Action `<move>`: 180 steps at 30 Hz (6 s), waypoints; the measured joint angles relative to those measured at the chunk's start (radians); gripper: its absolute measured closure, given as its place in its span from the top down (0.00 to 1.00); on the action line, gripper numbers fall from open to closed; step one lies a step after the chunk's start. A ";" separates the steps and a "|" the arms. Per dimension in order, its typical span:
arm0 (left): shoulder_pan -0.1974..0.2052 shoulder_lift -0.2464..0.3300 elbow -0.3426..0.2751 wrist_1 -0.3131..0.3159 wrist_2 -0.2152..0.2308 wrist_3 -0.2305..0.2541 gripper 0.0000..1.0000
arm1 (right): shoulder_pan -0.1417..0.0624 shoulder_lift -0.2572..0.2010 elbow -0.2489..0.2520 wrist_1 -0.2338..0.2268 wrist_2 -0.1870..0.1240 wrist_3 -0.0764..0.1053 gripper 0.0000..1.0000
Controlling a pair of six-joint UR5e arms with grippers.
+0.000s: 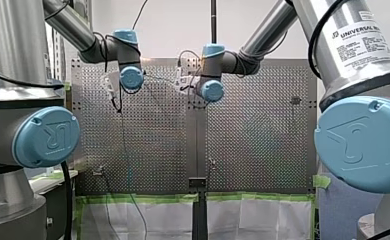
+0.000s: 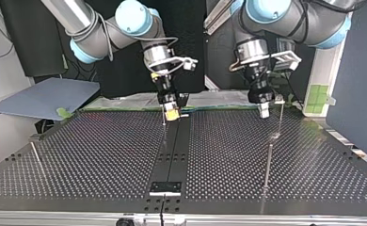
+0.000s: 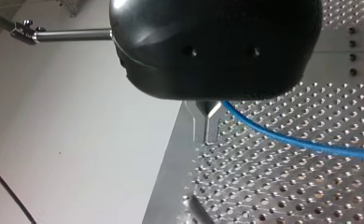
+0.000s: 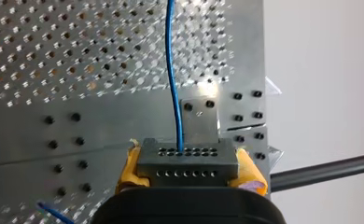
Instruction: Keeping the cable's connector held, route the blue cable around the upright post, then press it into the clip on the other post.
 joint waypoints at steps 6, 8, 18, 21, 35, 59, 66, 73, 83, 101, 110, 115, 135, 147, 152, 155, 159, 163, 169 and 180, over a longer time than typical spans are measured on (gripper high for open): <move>0.019 0.008 0.049 -0.050 0.007 -0.011 0.00 | 0.009 0.000 -0.049 0.036 -0.014 0.004 0.00; 0.025 0.011 0.067 -0.069 0.009 -0.013 0.00 | 0.011 0.000 -0.067 0.053 -0.016 0.005 0.00; 0.060 0.013 0.148 -0.152 0.027 -0.017 0.00 | 0.010 0.000 -0.148 0.091 -0.025 0.019 0.00; 0.071 0.013 0.166 -0.180 0.036 -0.027 0.00 | 0.009 0.001 -0.174 0.110 -0.029 0.024 0.00; 0.144 0.012 0.217 -0.219 0.106 -0.105 0.00 | 0.000 0.001 -0.277 0.140 -0.057 0.060 0.00; 0.316 -0.023 0.329 -0.286 0.245 -0.176 0.00 | -0.014 0.056 -0.385 0.166 -0.086 0.088 0.00; 0.328 -0.040 0.362 -0.288 0.267 -0.196 0.00 | -0.015 0.080 -0.419 0.184 -0.088 0.089 0.00; 0.338 -0.086 0.403 -0.285 0.312 -0.200 0.00 | -0.015 0.129 -0.460 0.188 -0.091 0.090 0.00; 0.364 -0.173 0.415 -0.276 0.336 -0.210 0.00 | -0.016 0.210 -0.497 0.187 -0.095 0.089 0.00; 0.381 -0.278 0.415 -0.242 0.369 -0.211 0.00 | -0.027 0.299 -0.503 0.188 -0.102 0.076 0.00; 0.376 -0.317 0.415 -0.239 0.370 -0.214 0.00 | -0.025 0.327 -0.503 0.193 -0.103 0.071 0.00; 0.374 -0.322 0.415 -0.238 0.368 -0.226 0.00 | -0.024 0.337 -0.498 0.201 -0.103 0.070 0.00; 0.350 -0.379 0.415 -0.272 0.375 -0.262 0.23 | -0.027 0.359 -0.447 0.208 -0.103 0.068 0.00; 0.347 -0.380 0.415 -0.299 0.398 -0.287 0.81 | -0.018 0.417 -0.446 0.215 -0.104 0.068 0.00; 0.347 -0.380 0.415 -0.309 0.382 -0.289 0.97 | -0.017 0.429 -0.442 0.218 -0.102 0.068 0.00; 0.347 -0.380 0.415 -0.309 0.374 -0.290 1.00 | -0.017 0.431 -0.432 0.217 -0.100 0.068 0.00; 0.347 -0.380 0.415 -0.310 0.369 -0.292 1.00 | -0.019 0.435 -0.417 0.215 -0.099 0.068 0.00; 0.347 -0.380 0.415 -0.310 0.368 -0.296 1.00 | -0.021 0.437 -0.402 0.216 -0.098 0.067 0.00; 0.347 -0.380 0.415 -0.307 0.368 -0.304 1.00 | -0.024 0.440 -0.360 0.206 -0.088 0.060 0.00; 0.349 -0.381 0.415 -0.305 0.371 -0.311 1.00 | -0.021 0.456 -0.268 0.159 -0.079 0.048 0.00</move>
